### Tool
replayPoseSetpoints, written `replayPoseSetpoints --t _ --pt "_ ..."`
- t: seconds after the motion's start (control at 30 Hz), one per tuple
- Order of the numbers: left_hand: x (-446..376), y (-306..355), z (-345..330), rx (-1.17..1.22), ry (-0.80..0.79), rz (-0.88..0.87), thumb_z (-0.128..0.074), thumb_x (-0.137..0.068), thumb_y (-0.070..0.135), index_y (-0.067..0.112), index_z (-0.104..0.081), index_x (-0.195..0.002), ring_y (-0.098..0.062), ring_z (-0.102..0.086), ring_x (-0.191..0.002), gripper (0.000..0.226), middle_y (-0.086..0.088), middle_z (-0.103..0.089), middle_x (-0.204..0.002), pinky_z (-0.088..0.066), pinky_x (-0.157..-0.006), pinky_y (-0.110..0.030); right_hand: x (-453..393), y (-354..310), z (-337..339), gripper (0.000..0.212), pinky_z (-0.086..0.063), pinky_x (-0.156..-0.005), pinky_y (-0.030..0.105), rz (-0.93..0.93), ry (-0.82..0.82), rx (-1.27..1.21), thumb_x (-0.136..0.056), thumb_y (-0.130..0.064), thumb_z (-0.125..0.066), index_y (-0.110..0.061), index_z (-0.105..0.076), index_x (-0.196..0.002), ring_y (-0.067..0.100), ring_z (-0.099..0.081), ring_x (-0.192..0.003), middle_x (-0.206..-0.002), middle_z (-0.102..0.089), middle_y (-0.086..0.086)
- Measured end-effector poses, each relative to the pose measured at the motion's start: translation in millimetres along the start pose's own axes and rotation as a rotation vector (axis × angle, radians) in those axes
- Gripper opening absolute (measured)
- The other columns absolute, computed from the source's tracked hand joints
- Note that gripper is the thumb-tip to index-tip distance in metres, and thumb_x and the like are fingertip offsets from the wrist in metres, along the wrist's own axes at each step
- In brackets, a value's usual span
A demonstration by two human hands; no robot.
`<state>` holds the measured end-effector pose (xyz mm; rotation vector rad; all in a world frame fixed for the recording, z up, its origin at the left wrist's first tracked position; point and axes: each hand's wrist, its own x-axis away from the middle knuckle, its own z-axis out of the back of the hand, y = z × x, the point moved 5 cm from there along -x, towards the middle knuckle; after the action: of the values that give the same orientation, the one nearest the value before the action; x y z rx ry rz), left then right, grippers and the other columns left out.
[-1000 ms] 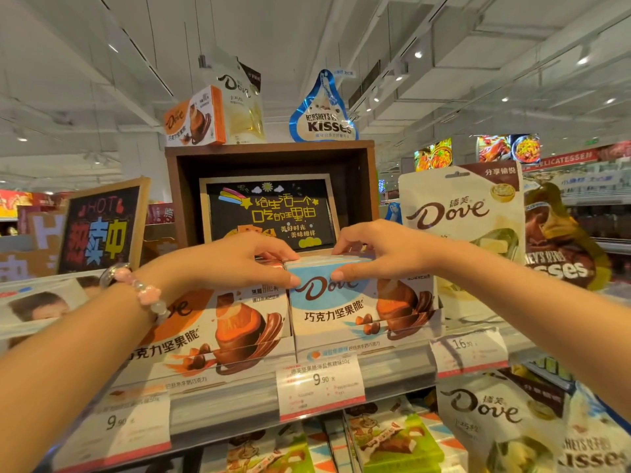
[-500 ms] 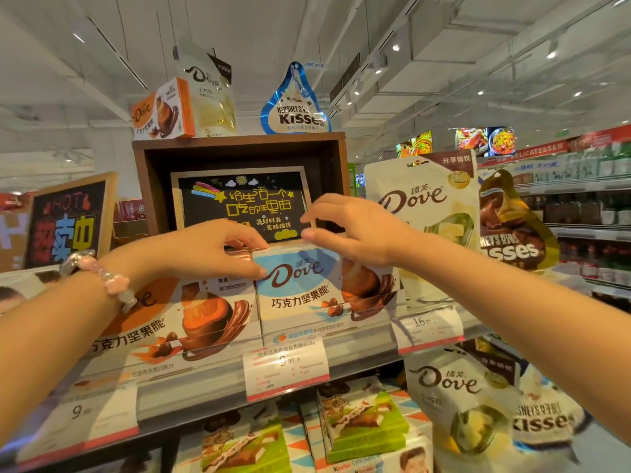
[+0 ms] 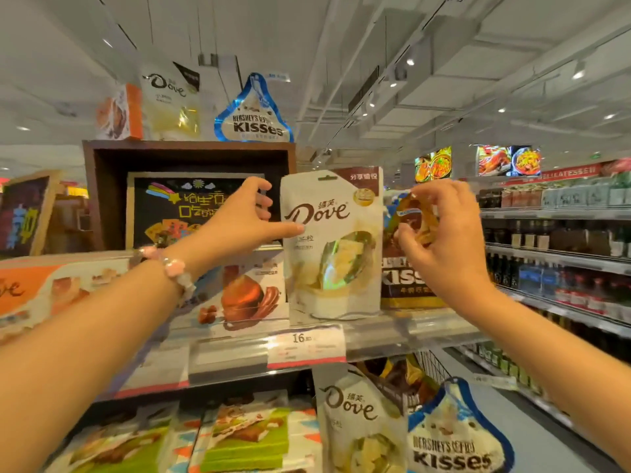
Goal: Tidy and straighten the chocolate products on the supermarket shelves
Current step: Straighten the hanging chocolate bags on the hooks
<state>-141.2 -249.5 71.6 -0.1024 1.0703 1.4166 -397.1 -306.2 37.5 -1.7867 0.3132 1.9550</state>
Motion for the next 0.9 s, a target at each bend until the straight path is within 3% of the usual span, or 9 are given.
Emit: replayPoseSetpoints --t 0.1,0.23,0.33,0.43,0.57,0.63,0.73,0.83,0.9 --pt "-5.5 8.2 -19.2 0.044 0.044 0.068 -0.084 -0.049 0.05 0.018 -0.026 -0.139 -0.006 -0.053 -0.099 0.112 0.008 -0.049 -0.114 -0.041 -0.074 -0.019 6.2 41.8 5.2 0.059 -0.035 -0.097 0.034 -0.132 -0.051 0.05 -0.076 -0.024 -0.074 -0.009 -0.045 -0.124 0.023 -0.041 -0.116 -0.123 -0.047 0.01" --pt "-7.6 18.5 -33.5 0.063 0.105 0.142 -0.087 -0.047 0.047 0.019 -0.024 -0.137 0.006 -0.051 -0.077 0.114 0.021 -0.047 -0.089 -0.039 -0.049 -0.006 9.8 79.3 -4.9 0.083 -0.037 -0.103 0.042 -0.255 -0.202 0.031 -0.071 -0.04 -0.077 -0.013 -0.033 -0.136 0.024 -0.04 -0.123 -0.131 -0.042 0.007" --pt "-6.2 21.3 -32.8 0.039 0.182 0.172 -0.091 -0.045 0.041 0.016 -0.029 -0.132 0.002 -0.052 -0.082 0.109 0.016 -0.052 -0.094 -0.042 -0.059 -0.011 11.9 92.8 -19.0 0.09 -0.045 -0.093 0.041 -0.387 -0.308 -0.152 -0.068 -0.042 -0.079 -0.021 -0.027 -0.139 0.018 -0.05 -0.11 -0.121 -0.049 -0.001" --pt "-4.4 24.4 -31.2 0.061 0.195 0.15 -0.093 -0.041 0.038 0.016 -0.046 -0.122 -0.006 -0.06 -0.095 0.096 0.006 -0.061 -0.107 -0.052 -0.075 -0.023 9.8 99.8 -29.7 0.073 -0.047 -0.077 0.03 -0.457 -0.377 -0.271 -0.069 -0.04 -0.08 -0.02 -0.042 -0.128 0.011 -0.056 -0.091 -0.098 -0.056 -0.011" --pt "2.4 33.3 -33.4 0.251 0.209 0.15 -0.087 -0.058 0.01 0.012 -0.061 -0.11 -0.005 -0.069 -0.075 0.058 0.007 -0.073 -0.082 -0.051 -0.053 -0.014 0.6 103.5 -29.3 0.011 -0.053 -0.073 0.039 -0.442 -0.359 -0.311 -0.078 -0.028 -0.074 -0.023 -0.064 -0.082 0.018 -0.064 -0.08 -0.077 -0.066 -0.005" --pt "6.3 39.8 -34.8 0.371 0.204 0.149 -0.08 -0.065 0.001 0.007 -0.067 -0.1 -0.007 -0.07 -0.067 0.039 0.007 -0.073 -0.071 -0.051 -0.05 -0.016 -1.4 101.7 -26.6 0.011 -0.052 -0.072 0.04 -0.419 -0.32 -0.291 -0.081 -0.025 -0.071 -0.022 -0.064 -0.073 0.022 -0.063 -0.076 -0.071 -0.064 -0.003" --pt "15.3 51.6 -38.5 0.541 0.216 0.15 -0.074 -0.071 -0.002 0.007 -0.068 -0.09 -0.014 -0.071 -0.069 0.022 -0.001 -0.074 -0.073 -0.055 -0.056 -0.022 -0.6 97.8 -16.4 0.014 -0.051 -0.068 0.039 -0.374 -0.199 -0.24 -0.084 -0.026 -0.067 -0.017 -0.063 -0.074 0.023 -0.061 -0.076 -0.072 -0.062 -0.002" --pt "24.8 66.1 -40.5 0.68 0.212 0.106 -0.069 -0.077 -0.002 0.009 -0.068 -0.086 -0.017 -0.072 -0.074 0.015 -0.004 -0.074 -0.076 -0.056 -0.06 -0.024 -1.6 99.7 1.4 0.019 -0.053 -0.073 0.044 -0.425 -0.029 -0.342 -0.086 -0.025 -0.064 -0.006 -0.065 -0.084 0.022 -0.062 -0.078 -0.079 -0.066 0.005" --pt "29.4 75.7 -33.9 0.687 0.238 0.051 -0.069 -0.079 0.001 0.01 -0.068 -0.088 -0.017 -0.072 -0.076 0.013 -0.003 -0.074 -0.078 -0.056 -0.06 -0.024 -4.6 98.1 14.8 0.02 -0.053 -0.071 0.039 -0.437 0.046 -0.37 -0.086 -0.025 -0.064 -0.005 -0.066 -0.085 0.015 -0.059 -0.074 -0.076 -0.063 0.0"
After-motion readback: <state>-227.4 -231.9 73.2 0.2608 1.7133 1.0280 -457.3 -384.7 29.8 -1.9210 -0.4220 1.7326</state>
